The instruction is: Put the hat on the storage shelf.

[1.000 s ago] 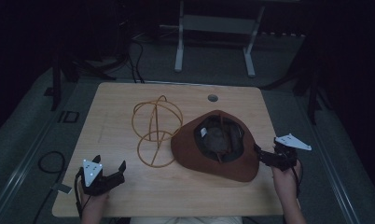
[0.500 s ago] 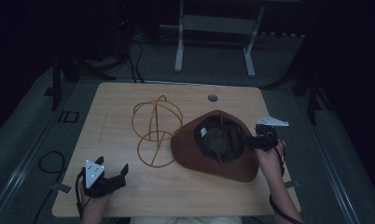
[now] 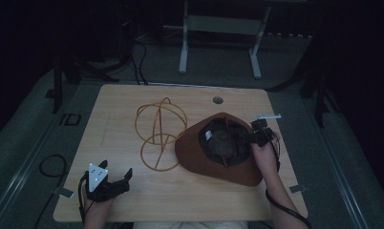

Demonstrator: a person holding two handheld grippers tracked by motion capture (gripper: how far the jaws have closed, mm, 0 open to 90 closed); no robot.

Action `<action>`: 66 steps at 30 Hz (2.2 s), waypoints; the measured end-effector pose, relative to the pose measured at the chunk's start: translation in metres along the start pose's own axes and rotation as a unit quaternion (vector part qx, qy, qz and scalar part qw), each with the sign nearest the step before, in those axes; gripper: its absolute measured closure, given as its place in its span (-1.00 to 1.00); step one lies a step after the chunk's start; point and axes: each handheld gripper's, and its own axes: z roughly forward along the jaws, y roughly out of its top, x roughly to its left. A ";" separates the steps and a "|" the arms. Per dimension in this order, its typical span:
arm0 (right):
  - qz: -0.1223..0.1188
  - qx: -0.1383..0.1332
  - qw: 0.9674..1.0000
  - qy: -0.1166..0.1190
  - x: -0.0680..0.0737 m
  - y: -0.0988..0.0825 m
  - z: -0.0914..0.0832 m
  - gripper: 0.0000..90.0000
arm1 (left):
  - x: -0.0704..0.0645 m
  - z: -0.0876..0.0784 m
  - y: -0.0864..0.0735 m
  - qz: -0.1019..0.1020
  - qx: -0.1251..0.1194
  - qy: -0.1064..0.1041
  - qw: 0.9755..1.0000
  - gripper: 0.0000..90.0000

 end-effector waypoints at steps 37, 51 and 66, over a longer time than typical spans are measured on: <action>-0.060 0.016 0.991 -0.119 0.004 -0.010 0.021 0.87 | 0.002 0.000 0.000 0.003 0.010 0.008 1.000 -0.81; 0.002 -0.116 0.992 -0.051 -0.006 0.000 -0.048 0.87 | 0.001 -0.001 0.002 0.006 0.010 0.008 1.000 -0.81; 0.006 -0.212 0.976 -0.053 -0.003 0.010 -0.117 0.87 | -0.021 -0.028 0.049 0.026 -0.033 -0.050 0.998 -0.81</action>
